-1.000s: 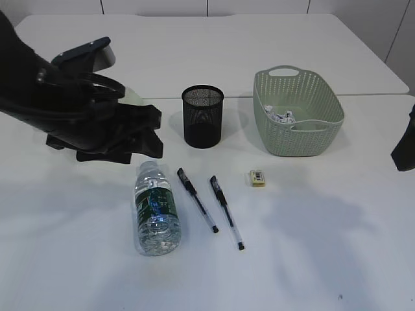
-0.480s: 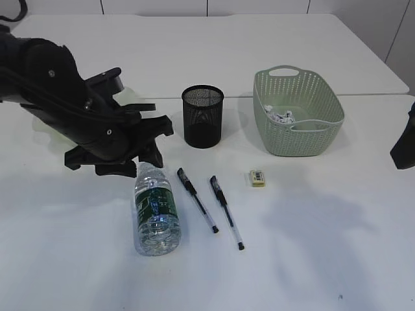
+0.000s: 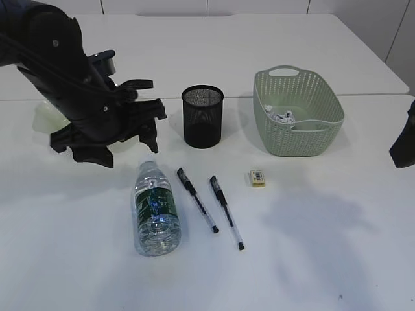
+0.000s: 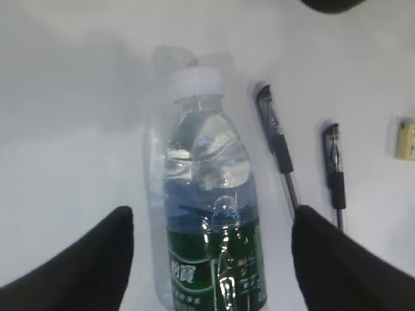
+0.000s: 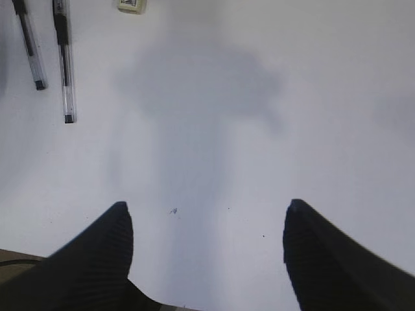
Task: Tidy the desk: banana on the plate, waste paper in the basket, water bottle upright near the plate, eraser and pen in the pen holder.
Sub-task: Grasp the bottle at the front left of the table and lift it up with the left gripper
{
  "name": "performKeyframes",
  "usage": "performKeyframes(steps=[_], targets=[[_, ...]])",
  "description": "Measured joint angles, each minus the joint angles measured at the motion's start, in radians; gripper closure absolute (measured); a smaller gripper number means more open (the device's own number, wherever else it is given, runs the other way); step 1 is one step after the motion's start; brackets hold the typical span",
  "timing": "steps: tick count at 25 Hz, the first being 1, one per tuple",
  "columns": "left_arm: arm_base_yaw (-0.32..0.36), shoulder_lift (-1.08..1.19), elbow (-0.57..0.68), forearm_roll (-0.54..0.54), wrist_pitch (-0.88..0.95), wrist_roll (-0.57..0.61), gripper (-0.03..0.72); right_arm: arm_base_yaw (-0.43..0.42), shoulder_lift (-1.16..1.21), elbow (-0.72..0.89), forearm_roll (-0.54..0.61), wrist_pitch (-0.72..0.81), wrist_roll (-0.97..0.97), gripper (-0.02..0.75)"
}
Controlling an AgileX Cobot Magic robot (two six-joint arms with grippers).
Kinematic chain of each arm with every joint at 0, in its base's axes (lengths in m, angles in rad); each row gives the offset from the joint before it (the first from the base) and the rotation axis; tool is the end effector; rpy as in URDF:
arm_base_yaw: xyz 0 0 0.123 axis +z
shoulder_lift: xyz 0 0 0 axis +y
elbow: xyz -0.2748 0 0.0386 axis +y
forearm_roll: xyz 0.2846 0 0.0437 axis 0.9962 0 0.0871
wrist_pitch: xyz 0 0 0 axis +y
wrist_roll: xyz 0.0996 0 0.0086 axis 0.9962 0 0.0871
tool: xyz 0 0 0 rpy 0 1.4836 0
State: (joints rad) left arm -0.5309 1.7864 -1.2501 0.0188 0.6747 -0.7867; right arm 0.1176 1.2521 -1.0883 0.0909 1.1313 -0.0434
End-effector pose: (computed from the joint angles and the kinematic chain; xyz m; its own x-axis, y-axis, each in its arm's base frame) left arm 0.3512 -0.2048 0.1851 -0.9073 -0.2762 -0.3172 -0.1828 0.9382 -0.2940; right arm 0.2710 0.0403 0.2996 -0.9272 -0.1142 -0.3568 -0.1503 0.9858 0.0751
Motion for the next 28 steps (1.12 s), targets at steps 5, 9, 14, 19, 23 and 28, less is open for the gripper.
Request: performKeyframes(steps=[5,9,14,19,23,28], targets=[[-0.003,0.036,-0.002,0.000,-0.002,-0.059,0.102,0.000,0.000,0.000,0.000,-0.002,0.000,0.202],[-0.015,0.081,-0.002,-0.002,0.009,-0.105,0.102,0.000,0.000,0.000,0.000,0.002,0.000,0.202],[-0.030,0.111,-0.010,-0.002,-0.010,-0.137,0.102,0.000,0.000,0.000,0.000,0.002,0.000,0.202],[-0.030,0.157,-0.067,0.007,0.003,-0.140,0.104,0.000,0.000,0.000,0.000,0.002,-0.002,0.202],[-0.030,0.190,-0.117,0.025,0.032,-0.142,0.104,0.000,0.000,0.000,0.000,0.002,-0.002,0.202],[-0.030,0.212,-0.127,0.030,0.048,-0.154,0.104,0.000,0.000,0.000,0.000,0.002,-0.002,0.202]])
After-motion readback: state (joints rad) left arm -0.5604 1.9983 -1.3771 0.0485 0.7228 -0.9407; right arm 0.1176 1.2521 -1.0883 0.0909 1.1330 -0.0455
